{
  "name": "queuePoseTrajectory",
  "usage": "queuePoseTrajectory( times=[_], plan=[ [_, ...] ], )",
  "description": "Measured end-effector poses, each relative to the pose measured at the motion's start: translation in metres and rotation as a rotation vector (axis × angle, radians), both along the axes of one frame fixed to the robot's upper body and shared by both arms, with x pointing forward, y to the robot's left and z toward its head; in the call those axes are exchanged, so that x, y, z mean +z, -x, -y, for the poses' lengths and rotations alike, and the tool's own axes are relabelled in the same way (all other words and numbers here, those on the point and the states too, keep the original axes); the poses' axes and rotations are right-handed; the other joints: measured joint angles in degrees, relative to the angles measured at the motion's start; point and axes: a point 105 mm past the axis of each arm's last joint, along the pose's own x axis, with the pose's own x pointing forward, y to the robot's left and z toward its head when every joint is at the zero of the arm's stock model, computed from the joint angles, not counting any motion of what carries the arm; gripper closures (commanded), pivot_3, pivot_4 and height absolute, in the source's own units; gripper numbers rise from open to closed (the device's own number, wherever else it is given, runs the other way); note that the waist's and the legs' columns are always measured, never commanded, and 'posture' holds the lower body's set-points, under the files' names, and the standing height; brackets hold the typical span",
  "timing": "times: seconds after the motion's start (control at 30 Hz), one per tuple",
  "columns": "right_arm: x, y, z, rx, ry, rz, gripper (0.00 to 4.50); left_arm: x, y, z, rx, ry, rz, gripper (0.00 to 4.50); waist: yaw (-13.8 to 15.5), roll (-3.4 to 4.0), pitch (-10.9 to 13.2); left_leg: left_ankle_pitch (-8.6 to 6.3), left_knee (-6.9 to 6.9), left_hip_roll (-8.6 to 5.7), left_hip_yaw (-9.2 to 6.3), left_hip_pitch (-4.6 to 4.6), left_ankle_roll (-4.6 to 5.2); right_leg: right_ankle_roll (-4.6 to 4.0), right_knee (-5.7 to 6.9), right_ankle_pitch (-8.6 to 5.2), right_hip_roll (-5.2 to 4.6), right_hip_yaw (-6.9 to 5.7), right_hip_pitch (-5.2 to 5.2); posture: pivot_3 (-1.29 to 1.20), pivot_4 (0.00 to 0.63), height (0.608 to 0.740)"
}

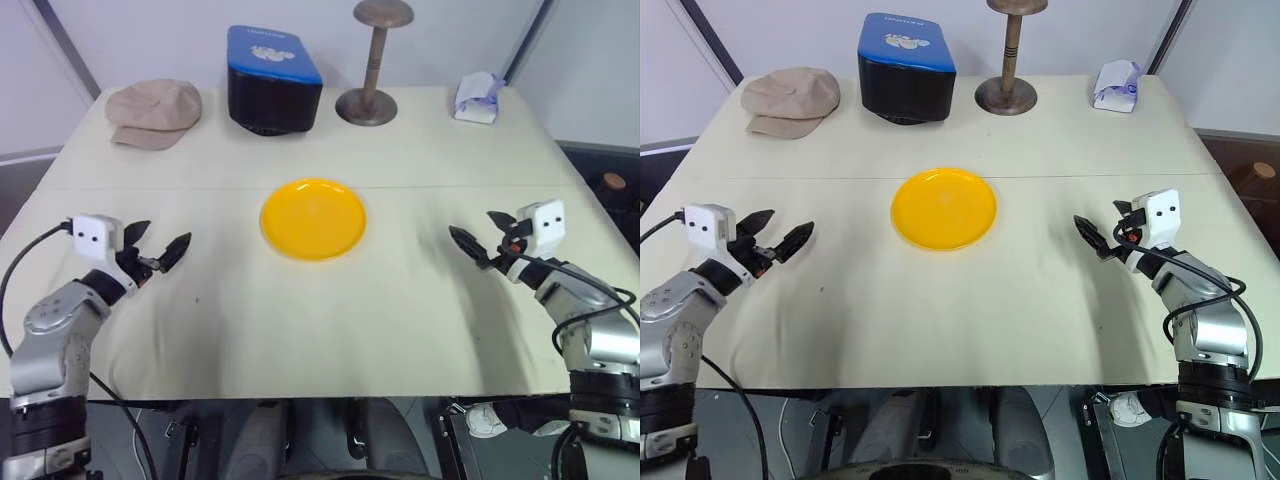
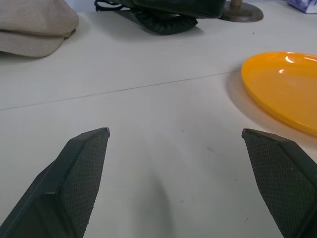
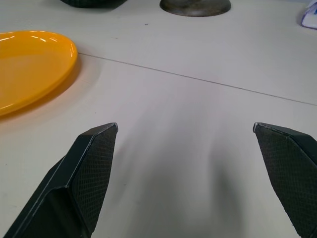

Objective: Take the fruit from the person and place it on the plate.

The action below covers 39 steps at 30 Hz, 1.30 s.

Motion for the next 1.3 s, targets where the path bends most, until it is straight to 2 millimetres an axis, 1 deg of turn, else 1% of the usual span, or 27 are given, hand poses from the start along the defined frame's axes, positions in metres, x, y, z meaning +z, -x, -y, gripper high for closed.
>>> queuePoseTrajectory(
  times=[0.57,0.9,1.3],
  plan=[
    [-0.0016,-0.0002,0.0011,-0.004,-0.003,-0.005,0.00,0.0010,0.0001,0.0012,-0.012,-0.003,0.005,0.01,0.0,0.00,0.0,0.00,0.00,0.01,0.00,0.00,0.00,0.00,0.00,0.00,0.01,0.00,0.00,0.00,0.150,0.740],
    [-0.0012,-0.0006,0.0020,-0.006,-0.001,0.005,0.00,0.0066,-0.0022,0.0028,-0.016,-0.012,0.028,0.01,0.0,0.00,0.0,0.00,0.00,0.01,0.01,0.00,0.00,-0.01,0.00,0.00,0.02,0.00,0.00,0.00,0.150,0.740],
    [-0.0023,-0.0010,0.0028,-0.008,0.002,0.004,0.00,0.0063,-0.0021,0.0025,-0.016,-0.020,0.027,0.01,0.0,0.00,0.0,0.00,0.00,0.01,0.02,0.00,0.00,0.02,0.00,0.02,0.03,0.00,0.00,0.00,0.150,0.740]
  ],
)
